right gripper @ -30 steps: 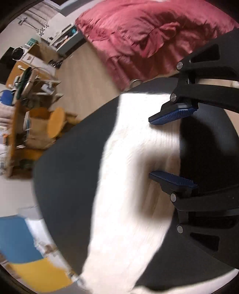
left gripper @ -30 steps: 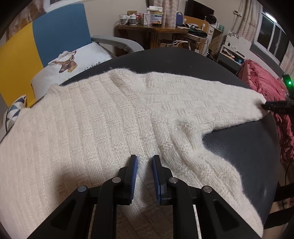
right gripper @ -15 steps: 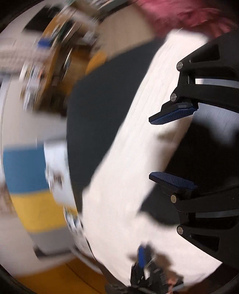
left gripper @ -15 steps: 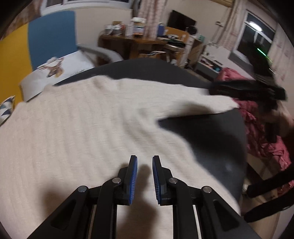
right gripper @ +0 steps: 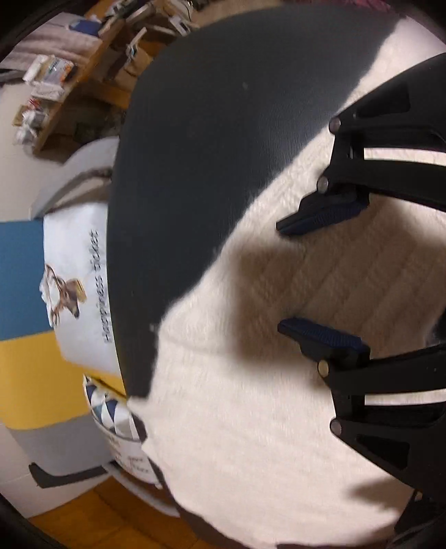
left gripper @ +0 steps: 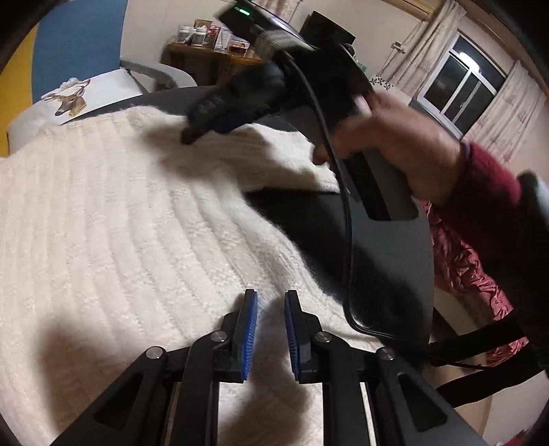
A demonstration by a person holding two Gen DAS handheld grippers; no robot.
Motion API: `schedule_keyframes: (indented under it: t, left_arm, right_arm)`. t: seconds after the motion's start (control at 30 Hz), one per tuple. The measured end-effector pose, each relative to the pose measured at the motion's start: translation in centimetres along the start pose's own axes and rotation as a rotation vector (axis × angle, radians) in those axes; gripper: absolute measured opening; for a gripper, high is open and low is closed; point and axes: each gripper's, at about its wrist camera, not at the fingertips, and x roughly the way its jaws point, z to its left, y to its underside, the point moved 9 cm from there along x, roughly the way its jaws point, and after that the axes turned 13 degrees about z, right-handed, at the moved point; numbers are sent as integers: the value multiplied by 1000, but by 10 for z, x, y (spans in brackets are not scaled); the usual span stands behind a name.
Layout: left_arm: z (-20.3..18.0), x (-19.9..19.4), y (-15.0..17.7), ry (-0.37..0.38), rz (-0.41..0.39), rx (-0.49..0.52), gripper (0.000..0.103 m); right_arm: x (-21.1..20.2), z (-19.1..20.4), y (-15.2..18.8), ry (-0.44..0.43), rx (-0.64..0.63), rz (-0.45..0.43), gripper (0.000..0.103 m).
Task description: Fold clothes
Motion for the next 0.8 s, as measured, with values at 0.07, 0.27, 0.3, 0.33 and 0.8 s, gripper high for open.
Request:
schedule_keyframes:
  t: [0.07,0.27,0.3,0.33,0.8]
  left_arm:
    - [15,-21,-18,6,-59,-12,16]
    - [94,-53,-116,-87,-145,-98,15]
    - [102,-50,-130,-117,-139,-98,15]
    - [106,-43,-141,-137,-125,-91,15]
    - [114,25,-177,-357,-5,-16,18]
  right_arm:
    - [-5,-6,5,-12,22,-12,50]
    - [-27,-3,8,-100,19,-86,50]
    - [-29,-3,9,-101,10,-92,50]
    - [-29,-3,11,-86,0,-90,50]
    - [-19,-23,43,-7,-11,-63,50]
